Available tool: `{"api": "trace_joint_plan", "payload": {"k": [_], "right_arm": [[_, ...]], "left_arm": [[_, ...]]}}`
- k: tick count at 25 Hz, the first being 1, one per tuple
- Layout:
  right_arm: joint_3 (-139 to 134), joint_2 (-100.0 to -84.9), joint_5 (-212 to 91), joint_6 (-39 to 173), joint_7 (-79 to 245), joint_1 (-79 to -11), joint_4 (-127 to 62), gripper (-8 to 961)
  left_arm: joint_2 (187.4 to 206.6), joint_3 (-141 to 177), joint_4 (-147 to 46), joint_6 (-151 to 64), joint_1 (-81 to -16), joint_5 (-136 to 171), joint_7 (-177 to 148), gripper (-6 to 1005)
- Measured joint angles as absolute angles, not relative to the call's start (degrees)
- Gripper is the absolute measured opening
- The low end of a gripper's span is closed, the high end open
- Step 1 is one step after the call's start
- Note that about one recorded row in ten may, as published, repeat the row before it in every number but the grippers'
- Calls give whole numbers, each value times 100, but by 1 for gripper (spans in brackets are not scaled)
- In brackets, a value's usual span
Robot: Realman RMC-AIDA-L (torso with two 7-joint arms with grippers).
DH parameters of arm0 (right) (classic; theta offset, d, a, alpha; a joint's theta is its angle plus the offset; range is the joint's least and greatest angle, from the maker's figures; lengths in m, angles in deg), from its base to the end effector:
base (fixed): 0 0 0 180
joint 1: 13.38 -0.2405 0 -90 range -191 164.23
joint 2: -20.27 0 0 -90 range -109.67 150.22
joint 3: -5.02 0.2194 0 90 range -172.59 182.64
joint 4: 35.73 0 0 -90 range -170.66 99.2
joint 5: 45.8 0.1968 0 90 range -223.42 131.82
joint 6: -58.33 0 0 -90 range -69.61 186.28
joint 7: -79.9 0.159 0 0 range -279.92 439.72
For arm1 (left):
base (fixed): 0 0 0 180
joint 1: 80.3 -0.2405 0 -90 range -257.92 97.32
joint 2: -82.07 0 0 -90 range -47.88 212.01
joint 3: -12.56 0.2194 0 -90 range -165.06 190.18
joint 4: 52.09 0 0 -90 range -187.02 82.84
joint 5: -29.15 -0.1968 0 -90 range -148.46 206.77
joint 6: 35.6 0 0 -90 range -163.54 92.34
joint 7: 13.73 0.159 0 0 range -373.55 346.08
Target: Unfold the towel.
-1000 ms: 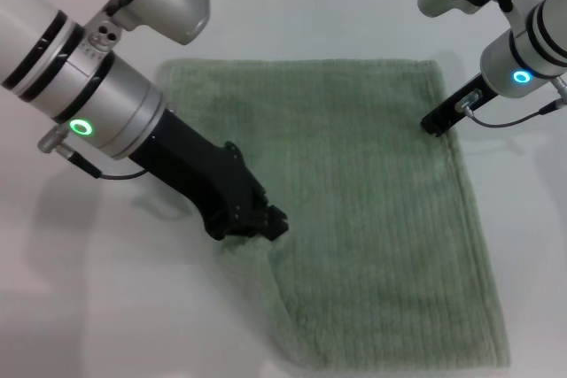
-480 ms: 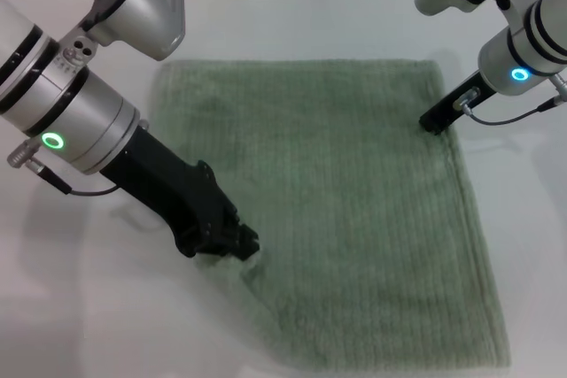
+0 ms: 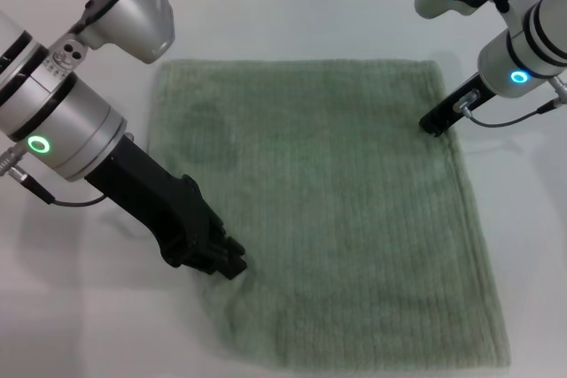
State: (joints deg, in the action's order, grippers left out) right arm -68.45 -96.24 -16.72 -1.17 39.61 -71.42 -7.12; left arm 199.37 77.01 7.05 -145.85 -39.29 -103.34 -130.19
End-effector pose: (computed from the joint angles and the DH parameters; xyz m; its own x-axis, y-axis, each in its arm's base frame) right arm 0.1946 0.3980 -0.0418 0.7134 -0.6668 0.2154 -0.4932 -0.6962 -0.5216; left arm -0.1574 0.2835 0.0055 0.8890 0.4075 -0.2086 0.4446 -0.8773 0.1807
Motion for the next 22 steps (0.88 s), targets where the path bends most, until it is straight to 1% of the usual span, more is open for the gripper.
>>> {"api": "trace_joint_plan", "payload": {"k": [2, 7, 11, 13, 15, 18, 19, 22], "right_arm": [[-6844, -9629, -1671, -113, 3958, -7146, -717, 3], [-6845, -9631, -1671, -106, 3957, -7149, -723, 3], [-6845, -9635, -1671, -106, 3956, -7159, -726, 3], [-6845, -9635, -1671, -101, 3956, -7163, -725, 3], [-6845, -9636, -1671, -81, 3956, -7183, -717, 3], [-6845, -9636, -1671, -58, 3957, -7235, -702, 4], [-6845, -9636, -1671, -57, 3958, -7286, -688, 4], [-6845, -9636, -1671, -55, 3993, -7374, -666, 4]], "left_arm": [[19928, 7662, 688, -14604, -3914, -10338, -13051, 76], [19922, 7656, 757, -14642, -3923, -10339, -13081, 184], [19928, 7582, 919, -14654, -3959, -10338, -13032, 308], [19973, 7295, 1058, -14557, -3993, -10308, -12830, 370], [20004, 6796, 1082, -14337, -4010, -10085, -12467, 499], [20018, 6410, 974, -13976, -4059, -9645, -12110, 499], [20024, 6233, 769, -13387, -4220, -8986, -11689, 499], [20025, 6213, 378, -12642, -4440, -8067, -11100, 499]]}}
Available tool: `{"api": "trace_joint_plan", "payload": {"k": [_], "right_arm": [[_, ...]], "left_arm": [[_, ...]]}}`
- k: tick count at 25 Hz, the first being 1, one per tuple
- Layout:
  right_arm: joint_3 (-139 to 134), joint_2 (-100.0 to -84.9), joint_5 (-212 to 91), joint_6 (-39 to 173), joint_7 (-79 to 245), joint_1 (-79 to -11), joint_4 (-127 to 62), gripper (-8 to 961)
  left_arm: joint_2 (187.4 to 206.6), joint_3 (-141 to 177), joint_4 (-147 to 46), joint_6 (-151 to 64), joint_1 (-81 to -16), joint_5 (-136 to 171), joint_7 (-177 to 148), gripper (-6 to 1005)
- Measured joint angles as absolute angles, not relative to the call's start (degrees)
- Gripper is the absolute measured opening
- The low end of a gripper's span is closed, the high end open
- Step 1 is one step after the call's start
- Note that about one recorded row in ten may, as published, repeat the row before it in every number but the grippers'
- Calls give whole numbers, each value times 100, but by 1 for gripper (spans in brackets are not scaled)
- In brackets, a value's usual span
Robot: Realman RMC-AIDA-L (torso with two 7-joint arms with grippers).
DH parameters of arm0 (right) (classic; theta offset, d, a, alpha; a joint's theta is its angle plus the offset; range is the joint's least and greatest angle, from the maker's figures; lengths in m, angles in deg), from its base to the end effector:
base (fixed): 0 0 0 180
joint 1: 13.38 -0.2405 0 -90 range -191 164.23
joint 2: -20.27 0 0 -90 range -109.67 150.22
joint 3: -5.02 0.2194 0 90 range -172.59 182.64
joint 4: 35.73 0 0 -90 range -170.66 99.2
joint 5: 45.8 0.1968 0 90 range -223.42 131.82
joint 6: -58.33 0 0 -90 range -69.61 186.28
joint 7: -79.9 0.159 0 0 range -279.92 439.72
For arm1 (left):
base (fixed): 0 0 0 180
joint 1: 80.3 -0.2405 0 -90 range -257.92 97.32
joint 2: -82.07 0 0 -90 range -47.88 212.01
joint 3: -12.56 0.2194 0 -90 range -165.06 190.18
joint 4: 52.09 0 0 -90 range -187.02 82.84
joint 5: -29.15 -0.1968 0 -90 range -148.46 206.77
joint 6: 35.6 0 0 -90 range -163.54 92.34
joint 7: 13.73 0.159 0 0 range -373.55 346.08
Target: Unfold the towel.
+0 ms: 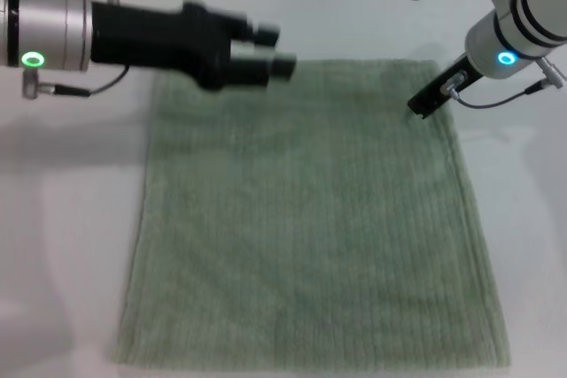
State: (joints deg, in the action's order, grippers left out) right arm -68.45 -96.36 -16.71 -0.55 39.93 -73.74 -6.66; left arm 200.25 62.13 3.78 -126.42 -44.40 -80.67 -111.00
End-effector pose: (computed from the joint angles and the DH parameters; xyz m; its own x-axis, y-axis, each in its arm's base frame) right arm 0.1756 0.4079 -0.0417 0.7462 -0.6342 0.2022 -0.4621 -0.7122 -0.5285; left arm -0.1401 0.3440 0.0387 0.8520 0.2440 0.4632 0.3414 -0.9297 -0.1382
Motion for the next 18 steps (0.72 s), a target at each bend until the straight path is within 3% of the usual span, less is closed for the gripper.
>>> {"api": "trace_joint_plan", "payload": {"k": [6, 12, 18], "right_arm": [[-6830, -9664, -1685, 34, 4115, -7446, -484, 4], [-7058, -9921, -2566, 913, 4800, -7288, 177, 4], [-7675, -9923, -2593, 2105, 5532, -7198, 259, 5]], "left_arm": [[20027, 6189, -860, -11615, -4709, -5878, -9439, 500], [20033, 5577, -2554, -11014, -4632, -3639, -7588, 494], [20057, 5200, -3702, -10957, -4410, -2250, -6167, 481]]}}
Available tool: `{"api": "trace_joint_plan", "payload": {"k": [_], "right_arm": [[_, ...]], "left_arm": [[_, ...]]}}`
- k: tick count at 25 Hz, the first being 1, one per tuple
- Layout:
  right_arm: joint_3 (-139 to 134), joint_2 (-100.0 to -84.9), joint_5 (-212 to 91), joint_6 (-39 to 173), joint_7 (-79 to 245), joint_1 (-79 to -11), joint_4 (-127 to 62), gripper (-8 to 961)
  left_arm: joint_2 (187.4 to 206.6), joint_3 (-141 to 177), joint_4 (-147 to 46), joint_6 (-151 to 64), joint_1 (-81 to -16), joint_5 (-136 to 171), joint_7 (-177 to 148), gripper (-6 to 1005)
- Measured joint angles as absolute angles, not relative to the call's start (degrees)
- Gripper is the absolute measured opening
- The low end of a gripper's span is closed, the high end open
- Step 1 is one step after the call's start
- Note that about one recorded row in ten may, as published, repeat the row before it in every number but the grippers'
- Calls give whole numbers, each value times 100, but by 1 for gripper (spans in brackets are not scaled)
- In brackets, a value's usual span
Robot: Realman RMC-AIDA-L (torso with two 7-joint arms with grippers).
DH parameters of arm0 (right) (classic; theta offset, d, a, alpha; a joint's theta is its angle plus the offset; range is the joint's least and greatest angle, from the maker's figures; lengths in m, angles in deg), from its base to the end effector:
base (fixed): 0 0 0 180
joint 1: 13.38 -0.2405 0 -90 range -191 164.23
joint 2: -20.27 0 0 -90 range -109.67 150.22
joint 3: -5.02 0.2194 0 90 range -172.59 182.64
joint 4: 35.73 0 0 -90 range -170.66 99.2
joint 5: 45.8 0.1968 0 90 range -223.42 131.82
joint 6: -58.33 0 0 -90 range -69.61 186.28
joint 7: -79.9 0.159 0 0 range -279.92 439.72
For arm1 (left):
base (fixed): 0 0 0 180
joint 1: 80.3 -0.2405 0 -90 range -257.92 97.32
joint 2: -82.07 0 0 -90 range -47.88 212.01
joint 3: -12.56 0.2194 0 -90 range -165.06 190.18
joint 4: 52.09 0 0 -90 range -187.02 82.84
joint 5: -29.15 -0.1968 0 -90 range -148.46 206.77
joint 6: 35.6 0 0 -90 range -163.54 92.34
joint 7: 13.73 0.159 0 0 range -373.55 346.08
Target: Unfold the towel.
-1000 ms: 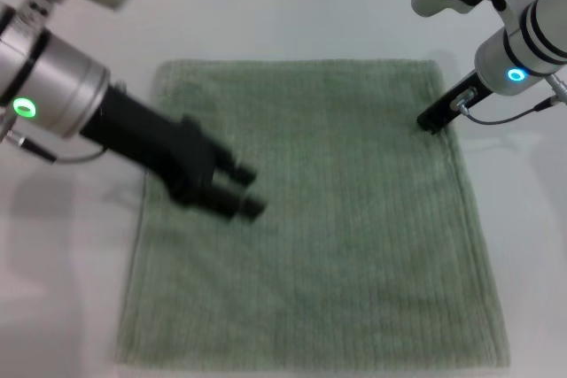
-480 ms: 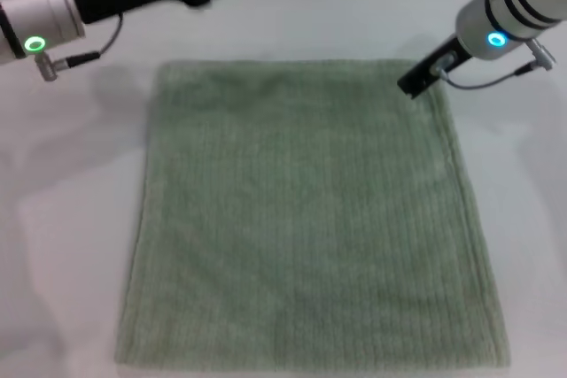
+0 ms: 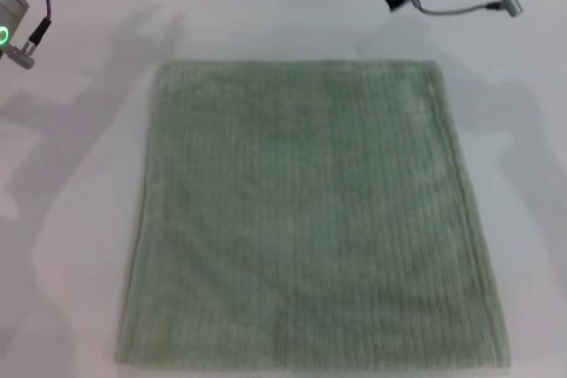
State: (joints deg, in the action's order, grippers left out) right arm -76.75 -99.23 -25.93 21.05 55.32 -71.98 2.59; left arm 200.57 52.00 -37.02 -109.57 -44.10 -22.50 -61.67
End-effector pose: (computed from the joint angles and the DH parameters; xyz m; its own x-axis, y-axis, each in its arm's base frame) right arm 0.1231 0.4565 -0.0322 0.8868 -0.4608 -0.0359 -0.3254 -0.5672 -0.7566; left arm -0.2070 0.3875 0.0744 0.3876 -0.1877 0.9025 0.7748 -0.4641 -0.4293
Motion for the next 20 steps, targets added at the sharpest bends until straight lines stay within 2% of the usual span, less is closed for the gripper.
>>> {"api": "trace_joint_plan", "payload": {"k": [3, 12, 13, 14, 15, 20], "right_arm": [[-8165, -9942, -2575, 3092, 6082, -6950, 462, 5], [-9578, -9951, -2572, 6250, 7306, -5922, 733, 5], [-9841, -9952, -2571, 7138, 7407, -5652, 656, 5], [-9841, -9952, -2571, 7138, 7407, -5652, 656, 5], [-10149, -9952, -2569, 8255, 7451, -5328, 479, 5], [-10598, -9959, -2430, 10227, 7541, -4810, -46, 6]], "left_arm": [[20077, 5153, -4337, -10944, -4217, -1598, -5223, 482], [20087, 5149, -4443, -10822, -4184, -1133, -5162, 481], [20087, 5149, -4443, -10822, -4184, -1133, -5162, 481], [20087, 5149, -4443, -10822, -4184, -1133, -5162, 481], [20088, 5148, -4496, -10800, -4160, -1052, -5159, 481], [20098, 5149, -4614, -10618, -4104, -961, -5137, 481]]}}
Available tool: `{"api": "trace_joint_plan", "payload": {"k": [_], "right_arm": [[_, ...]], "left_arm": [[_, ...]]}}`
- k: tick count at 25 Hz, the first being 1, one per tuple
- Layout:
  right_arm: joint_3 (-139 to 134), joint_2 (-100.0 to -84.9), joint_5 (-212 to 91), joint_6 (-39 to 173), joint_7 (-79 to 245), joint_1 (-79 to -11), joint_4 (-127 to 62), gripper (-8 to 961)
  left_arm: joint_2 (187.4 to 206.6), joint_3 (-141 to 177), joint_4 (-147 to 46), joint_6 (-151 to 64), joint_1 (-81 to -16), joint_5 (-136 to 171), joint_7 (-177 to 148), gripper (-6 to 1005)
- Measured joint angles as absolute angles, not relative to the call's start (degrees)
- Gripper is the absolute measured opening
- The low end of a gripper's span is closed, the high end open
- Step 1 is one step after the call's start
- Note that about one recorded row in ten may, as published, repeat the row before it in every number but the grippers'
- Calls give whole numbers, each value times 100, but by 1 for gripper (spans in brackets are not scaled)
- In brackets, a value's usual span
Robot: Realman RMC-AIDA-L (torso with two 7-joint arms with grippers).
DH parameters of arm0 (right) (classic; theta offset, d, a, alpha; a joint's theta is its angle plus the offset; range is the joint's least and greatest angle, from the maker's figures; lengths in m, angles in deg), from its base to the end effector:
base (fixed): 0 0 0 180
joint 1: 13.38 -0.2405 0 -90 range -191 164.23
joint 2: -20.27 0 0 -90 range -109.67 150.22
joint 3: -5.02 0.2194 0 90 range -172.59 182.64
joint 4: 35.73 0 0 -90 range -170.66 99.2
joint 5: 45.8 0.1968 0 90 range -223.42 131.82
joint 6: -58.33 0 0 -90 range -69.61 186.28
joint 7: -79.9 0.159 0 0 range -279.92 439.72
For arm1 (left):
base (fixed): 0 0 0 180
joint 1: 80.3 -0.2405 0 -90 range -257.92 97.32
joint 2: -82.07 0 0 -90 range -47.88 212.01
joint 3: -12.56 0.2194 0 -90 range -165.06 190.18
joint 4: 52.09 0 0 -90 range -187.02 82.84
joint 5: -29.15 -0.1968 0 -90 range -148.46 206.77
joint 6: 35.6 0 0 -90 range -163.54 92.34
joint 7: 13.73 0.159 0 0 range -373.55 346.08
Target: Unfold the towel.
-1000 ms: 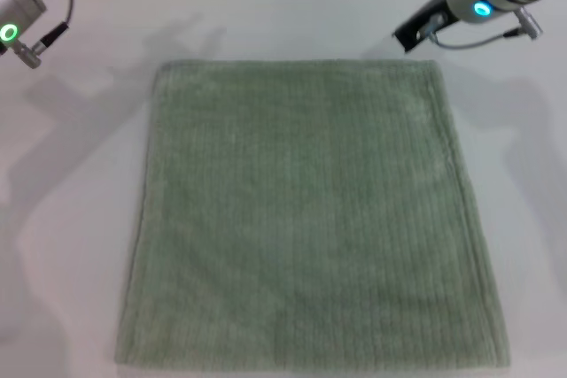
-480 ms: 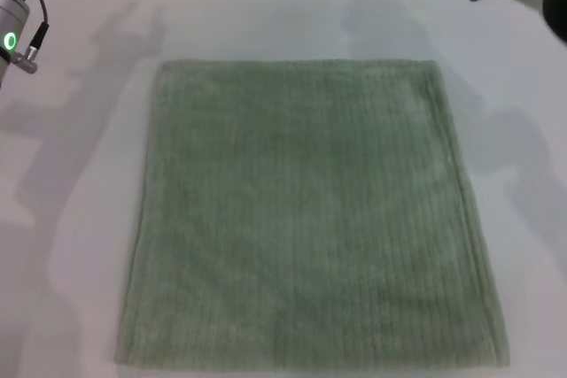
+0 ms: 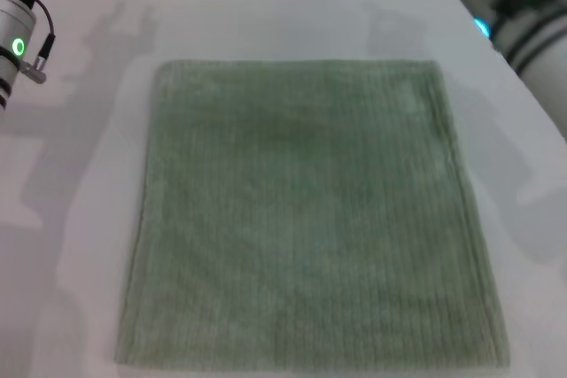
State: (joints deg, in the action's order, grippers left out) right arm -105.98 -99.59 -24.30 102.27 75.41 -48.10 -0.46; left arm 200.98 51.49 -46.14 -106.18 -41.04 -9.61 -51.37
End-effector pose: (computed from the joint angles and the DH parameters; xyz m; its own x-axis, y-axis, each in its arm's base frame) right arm 0.1237 0.4027 -0.0149 0.7703 0.2586 -0.5829 -0.4605 -0.4067 -0.7890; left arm -0.2254 0.3939 0.0654 0.3722 -0.2055 0.9051 0.8642 -0.2790 -0.4187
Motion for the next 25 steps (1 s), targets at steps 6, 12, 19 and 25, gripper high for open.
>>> {"api": "trace_joint_plan", "payload": {"k": [6, 12, 19, 25], "right_arm": [[-10967, -9933, -2103, 11852, 8003, -4251, -764, 31], [-10656, -9925, -1969, 12910, 8199, -3929, -1431, 181], [-9920, -9890, -1696, 13232, 8203, -3932, -1858, 486], [-9411, -9737, -1646, 13187, 8246, -3977, -1980, 699]], "left_arm": [[20101, 5288, -4751, -10222, -4078, -1009, -5132, 483], [20119, 5351, -4814, -10024, -4055, -1030, -4890, 575], [20118, 5147, -4858, -10056, -4044, -1004, -4556, 840], [20116, 4760, -5057, -10099, -4038, -992, -4167, 826]]}}
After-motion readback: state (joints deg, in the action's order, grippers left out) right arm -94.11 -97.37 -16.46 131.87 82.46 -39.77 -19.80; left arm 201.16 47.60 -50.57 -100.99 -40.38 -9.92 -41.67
